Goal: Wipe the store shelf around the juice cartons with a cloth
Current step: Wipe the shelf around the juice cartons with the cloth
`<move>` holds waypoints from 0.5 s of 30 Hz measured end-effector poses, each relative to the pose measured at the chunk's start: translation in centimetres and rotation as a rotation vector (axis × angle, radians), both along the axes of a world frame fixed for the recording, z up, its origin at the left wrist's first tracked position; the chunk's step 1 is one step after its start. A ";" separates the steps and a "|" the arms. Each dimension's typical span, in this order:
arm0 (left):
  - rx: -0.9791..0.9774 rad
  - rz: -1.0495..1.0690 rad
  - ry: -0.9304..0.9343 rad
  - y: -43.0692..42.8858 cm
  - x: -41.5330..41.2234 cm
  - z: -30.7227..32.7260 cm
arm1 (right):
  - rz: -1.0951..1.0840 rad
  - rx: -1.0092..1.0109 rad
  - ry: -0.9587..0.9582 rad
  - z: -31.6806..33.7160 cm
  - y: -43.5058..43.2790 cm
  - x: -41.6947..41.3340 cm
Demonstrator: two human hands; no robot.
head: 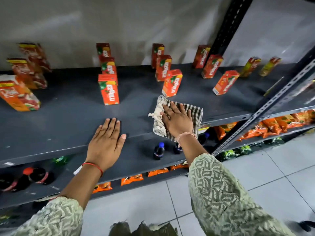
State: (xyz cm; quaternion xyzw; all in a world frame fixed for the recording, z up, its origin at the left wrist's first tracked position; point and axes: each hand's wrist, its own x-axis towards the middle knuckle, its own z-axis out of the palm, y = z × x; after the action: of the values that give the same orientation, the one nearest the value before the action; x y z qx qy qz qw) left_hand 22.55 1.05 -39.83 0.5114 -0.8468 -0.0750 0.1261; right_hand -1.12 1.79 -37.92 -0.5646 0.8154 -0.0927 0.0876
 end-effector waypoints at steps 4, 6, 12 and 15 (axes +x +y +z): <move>-0.007 -0.039 -0.001 0.3 -3.6 0.0 | -0.070 -0.121 -0.010 0.0 1.4 -5.1; -0.012 -0.041 0.003 0.2 -4.6 0.0 | -0.208 -0.212 -0.049 0.5 2.1 -8.0; 0.008 -0.061 -0.012 0.0 -7.5 0.1 | -0.106 -0.069 -0.028 0.7 0.5 -7.1; 0.008 -0.069 -0.014 -0.2 -8.3 0.0 | -0.125 0.060 -0.034 0.1 0.0 -6.5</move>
State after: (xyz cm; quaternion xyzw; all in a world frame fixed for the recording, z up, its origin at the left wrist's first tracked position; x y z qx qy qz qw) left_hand 14.23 0.86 -39.80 0.4831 -0.8643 -0.0790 0.1154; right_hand -7.64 1.78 -37.83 -0.5082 0.8498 -0.0830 0.1123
